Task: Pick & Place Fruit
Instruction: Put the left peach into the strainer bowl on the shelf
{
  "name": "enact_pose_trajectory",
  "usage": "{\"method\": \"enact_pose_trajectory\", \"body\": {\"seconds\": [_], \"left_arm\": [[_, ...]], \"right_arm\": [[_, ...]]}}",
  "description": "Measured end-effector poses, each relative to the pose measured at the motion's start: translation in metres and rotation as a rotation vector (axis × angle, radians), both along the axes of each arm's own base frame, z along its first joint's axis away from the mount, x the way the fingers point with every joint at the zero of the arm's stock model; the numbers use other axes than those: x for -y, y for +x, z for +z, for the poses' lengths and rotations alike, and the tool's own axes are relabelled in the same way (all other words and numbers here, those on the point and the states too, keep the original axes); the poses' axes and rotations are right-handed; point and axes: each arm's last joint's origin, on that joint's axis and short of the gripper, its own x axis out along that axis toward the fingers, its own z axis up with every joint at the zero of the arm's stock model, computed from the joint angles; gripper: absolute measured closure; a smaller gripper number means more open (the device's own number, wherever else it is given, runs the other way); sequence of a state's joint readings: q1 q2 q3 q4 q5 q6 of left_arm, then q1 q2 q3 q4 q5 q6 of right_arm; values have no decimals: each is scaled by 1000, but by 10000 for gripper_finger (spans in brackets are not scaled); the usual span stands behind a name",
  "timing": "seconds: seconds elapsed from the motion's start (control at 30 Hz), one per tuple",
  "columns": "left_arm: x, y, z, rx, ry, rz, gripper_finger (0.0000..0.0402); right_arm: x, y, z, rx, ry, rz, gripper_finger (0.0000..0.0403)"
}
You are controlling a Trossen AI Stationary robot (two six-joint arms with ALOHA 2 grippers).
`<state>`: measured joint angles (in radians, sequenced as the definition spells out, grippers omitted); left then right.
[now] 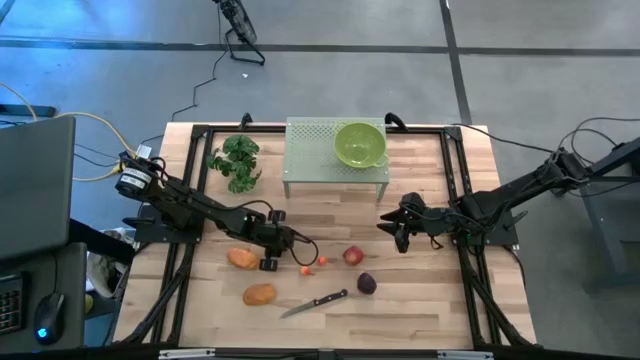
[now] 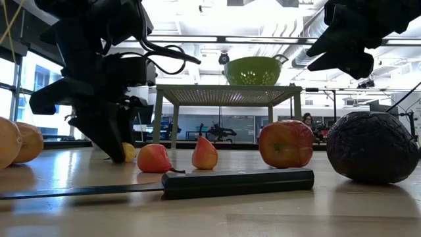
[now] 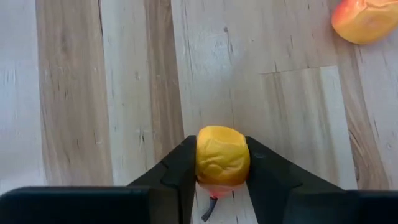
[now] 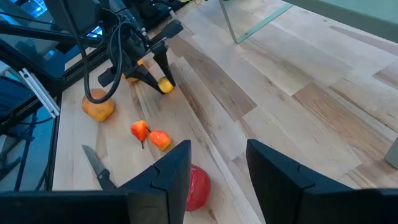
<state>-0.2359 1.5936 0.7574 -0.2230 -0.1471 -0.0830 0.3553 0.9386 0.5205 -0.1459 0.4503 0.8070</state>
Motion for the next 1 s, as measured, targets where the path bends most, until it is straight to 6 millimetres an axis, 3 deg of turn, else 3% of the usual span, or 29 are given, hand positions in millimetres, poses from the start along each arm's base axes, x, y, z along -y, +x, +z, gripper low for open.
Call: {"method": "enact_pose_trajectory", "body": {"seconds": [0.53, 1.0], "left_arm": [[-1, 16, 11, 196, -68, 6, 297], [-43, 46, 42, 606, -97, 121, 297]], "right_arm": [[0, 0, 0, -3, 3, 7, 254], [0, 0, 0, -3, 1, 8, 254]]}}
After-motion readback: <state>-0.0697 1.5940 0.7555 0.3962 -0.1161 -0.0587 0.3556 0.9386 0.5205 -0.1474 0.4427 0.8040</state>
